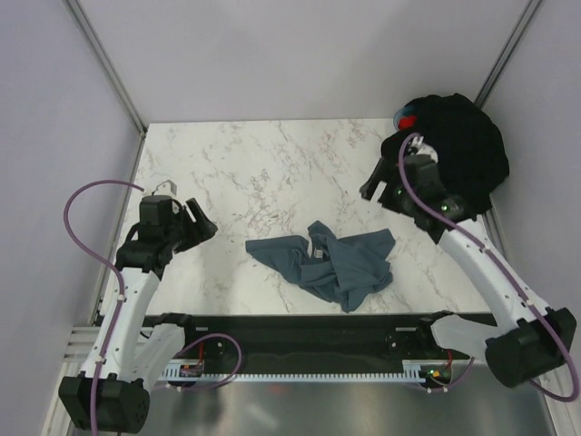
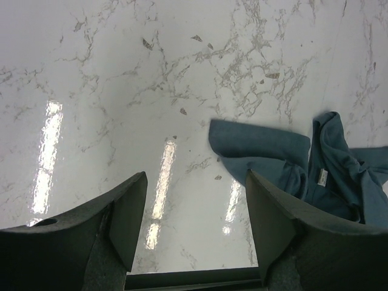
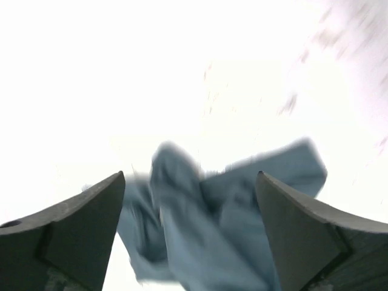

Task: Fold and stack the t-shirts
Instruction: Flatten the tshirt out

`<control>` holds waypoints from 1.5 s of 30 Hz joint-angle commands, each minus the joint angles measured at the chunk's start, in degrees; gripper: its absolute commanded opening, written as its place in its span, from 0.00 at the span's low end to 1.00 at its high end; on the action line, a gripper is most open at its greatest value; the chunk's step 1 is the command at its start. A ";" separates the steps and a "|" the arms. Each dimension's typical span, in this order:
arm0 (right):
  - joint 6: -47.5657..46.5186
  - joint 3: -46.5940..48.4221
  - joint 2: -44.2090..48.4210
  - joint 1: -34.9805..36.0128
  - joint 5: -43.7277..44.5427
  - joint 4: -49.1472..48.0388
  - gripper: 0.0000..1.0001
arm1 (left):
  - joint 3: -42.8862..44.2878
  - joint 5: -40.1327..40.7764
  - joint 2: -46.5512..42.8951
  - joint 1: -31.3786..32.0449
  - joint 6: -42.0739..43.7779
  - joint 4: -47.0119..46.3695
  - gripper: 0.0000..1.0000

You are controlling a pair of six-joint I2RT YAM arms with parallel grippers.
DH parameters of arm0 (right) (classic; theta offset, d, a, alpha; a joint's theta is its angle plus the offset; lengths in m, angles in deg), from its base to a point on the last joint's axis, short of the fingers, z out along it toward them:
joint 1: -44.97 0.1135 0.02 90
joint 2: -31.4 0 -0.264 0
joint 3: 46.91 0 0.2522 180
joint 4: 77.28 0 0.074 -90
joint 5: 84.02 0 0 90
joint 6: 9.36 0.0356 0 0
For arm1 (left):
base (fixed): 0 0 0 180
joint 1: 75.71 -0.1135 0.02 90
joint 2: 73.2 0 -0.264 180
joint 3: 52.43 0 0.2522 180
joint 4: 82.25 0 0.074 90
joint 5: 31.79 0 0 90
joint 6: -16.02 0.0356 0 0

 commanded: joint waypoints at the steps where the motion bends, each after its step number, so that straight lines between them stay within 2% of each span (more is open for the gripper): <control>1: 1.86 -8.37 7.36 13.10 7.88 7.74 0.94 | 0.38 -1.07 -0.04 0.29 -0.42 -0.18 0.73; 2: 4.75 -11.00 8.51 16.70 10.08 8.62 0.88 | 0.38 -1.24 -0.13 0.29 -0.42 -0.18 0.73; 3: 6.43 -11.90 9.82 23.70 12.02 11.24 0.86 | 0.38 -1.16 0.04 0.29 -0.42 -0.18 0.73; 5: 9.33 -13.91 9.84 30.07 13.87 12.84 0.77 | 0.29 -1.33 0.04 0.29 -0.42 -0.27 0.73; 6: 12.13 -14.19 8.88 35.49 16.67 14.94 0.73 | 0.29 -1.51 0.22 0.29 -0.33 -0.18 0.73; 8: 14.70 -13.84 7.21 40.97 19.05 16.18 0.67 | 0.47 -1.69 0.48 0.29 -0.33 -0.18 0.73; 9: 17.32 -13.40 5.20 45.96 21.85 18.02 0.65 | 0.38 -1.69 0.48 0.29 -0.33 -0.18 0.73; 12: 19.97 -11.12 -0.24 52.66 26.34 21.71 0.64 | 0.38 -2.04 0.48 0.29 -0.16 -0.18 0.73; 16: 22.44 -8.14 -7.89 57.16 29.78 24.54 0.62 | 0.38 -1.86 -0.22 0.29 -0.16 -0.18 0.72; 23: 24.64 -1.28 -20.90 61.21 38.21 33.32 0.59 | 0.47 -2.13 -1.01 0.29 -0.16 -0.27 0.73; 31: 25.17 1.10 -26.02 61.39 42.36 38.16 0.51 | 0.38 -2.65 -1.27 0.29 -0.16 -0.27 0.73; 33: 25.43 1.19 -26.20 61.39 42.88 38.95 0.43 | 0.47 -2.74 -1.36 0.29 -0.16 -0.35 0.72; 37: 25.69 2.16 -25.85 61.39 43.85 40.18 0.37 | 0.47 -2.65 -1.54 0.29 -0.16 -0.27 0.73; 38: 25.78 2.24 -25.85 61.39 44.03 40.45 0.33 | 0.38 -2.74 -1.62 0.29 -0.24 -0.35 0.73; 43: 26.75 2.60 -25.06 61.39 44.90 42.20 0.26 | 0.38 -2.65 -1.80 0.29 -0.16 -0.35 0.73; 45: 26.75 3.03 -23.74 61.30 45.17 42.82 0.14 | 0.38 -2.65 -1.89 0.29 -0.16 -0.35 0.72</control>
